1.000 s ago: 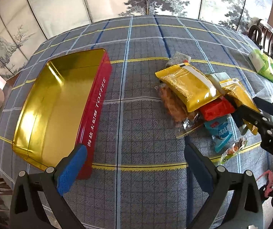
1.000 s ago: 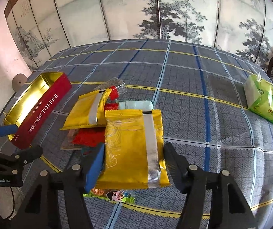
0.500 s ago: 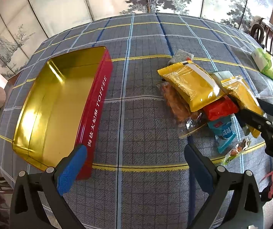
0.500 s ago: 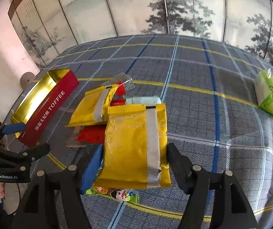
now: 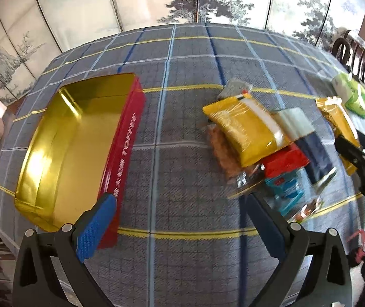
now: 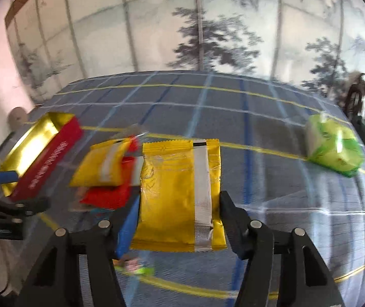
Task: Organize snacks
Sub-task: 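Lift the yellow bag with the right gripper and carry it toward the TOFFEE tin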
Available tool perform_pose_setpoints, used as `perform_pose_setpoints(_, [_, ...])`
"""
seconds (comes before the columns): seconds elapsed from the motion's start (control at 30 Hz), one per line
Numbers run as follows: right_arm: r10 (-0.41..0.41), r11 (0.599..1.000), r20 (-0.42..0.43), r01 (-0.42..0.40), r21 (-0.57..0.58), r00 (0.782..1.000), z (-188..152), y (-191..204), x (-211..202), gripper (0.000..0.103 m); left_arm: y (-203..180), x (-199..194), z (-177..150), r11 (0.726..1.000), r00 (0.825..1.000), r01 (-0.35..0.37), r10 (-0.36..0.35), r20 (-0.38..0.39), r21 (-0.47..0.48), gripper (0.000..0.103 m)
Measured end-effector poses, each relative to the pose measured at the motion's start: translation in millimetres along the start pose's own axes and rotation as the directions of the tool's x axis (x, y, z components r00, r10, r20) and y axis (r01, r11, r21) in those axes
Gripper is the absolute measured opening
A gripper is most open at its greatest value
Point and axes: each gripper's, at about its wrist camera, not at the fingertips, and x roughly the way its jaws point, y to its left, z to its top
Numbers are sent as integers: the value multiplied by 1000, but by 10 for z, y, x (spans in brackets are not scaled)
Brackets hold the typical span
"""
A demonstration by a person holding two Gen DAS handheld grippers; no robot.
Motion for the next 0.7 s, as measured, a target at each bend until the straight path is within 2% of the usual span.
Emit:
perform_pose_setpoints(0.17, [-118, 990, -24, 120, 72, 993, -13, -350, 238, 61, -27, -18, 162, 998, 998, 55, -55, 0, -32, 101])
perform_pose_setpoints(0.33, [-188, 975, -30, 190, 118, 982, -30, -617, 478, 61, -54, 36, 347, 991, 994, 107, -109, -16, -77, 101])
perform_pose_setpoints(0.6, [-170, 968, -50, 176, 179, 984, -82, -804, 625, 61, -136, 228, 604, 971, 978, 180, -194, -81, -155, 102])
perform_pose_setpoints(0.7, [-166, 968, -55, 173, 181, 985, -95, -819, 631, 61, -182, 281, 685, 969, 978, 174, -191, -88, -174, 102])
